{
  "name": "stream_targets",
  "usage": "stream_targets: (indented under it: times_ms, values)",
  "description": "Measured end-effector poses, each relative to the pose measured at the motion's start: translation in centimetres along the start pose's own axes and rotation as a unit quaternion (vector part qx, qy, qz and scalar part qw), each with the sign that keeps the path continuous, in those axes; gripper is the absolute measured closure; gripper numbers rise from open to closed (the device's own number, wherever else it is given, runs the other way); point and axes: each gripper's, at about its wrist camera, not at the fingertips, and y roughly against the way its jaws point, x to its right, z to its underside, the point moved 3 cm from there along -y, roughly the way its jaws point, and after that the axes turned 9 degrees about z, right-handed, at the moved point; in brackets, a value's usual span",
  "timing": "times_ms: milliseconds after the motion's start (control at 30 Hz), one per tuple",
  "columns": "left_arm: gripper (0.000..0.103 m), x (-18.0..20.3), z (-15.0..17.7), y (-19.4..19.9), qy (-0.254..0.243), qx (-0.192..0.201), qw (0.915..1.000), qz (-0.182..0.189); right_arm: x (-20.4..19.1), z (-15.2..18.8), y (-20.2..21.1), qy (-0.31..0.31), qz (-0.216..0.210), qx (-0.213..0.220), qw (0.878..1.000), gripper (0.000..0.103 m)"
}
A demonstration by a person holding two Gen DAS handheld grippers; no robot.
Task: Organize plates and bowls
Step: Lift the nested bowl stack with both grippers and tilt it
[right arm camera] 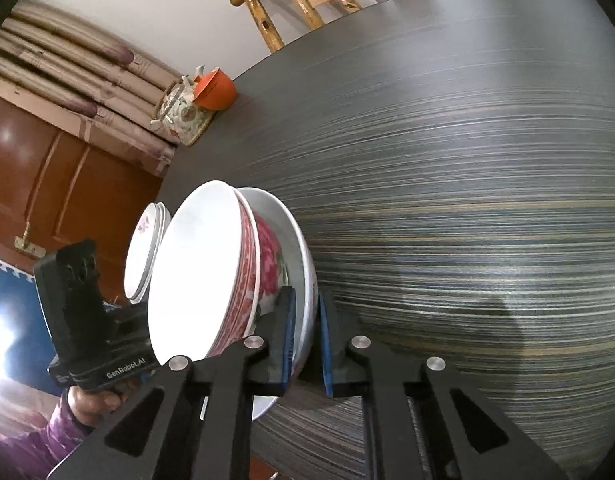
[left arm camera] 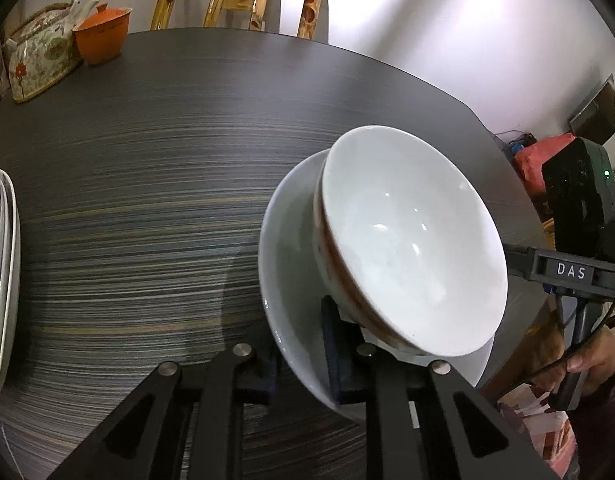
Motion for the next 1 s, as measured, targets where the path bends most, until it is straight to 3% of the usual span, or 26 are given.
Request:
stream_targets:
  times_ms: [167,1000]
  values:
    - [0.087,0.9,0.7,-0.3,0.005,0.003,1.0000,-0.002,-0.4,0.6,0.3,0.009,0.015,0.009,1.000,0.091]
    - [0.087,0.4,2.5,2.9,0.022,0.019,0.9991,-0.031,-3.6,1.9,-0.6,0.013,-0.004,0.008,1.000,0.090]
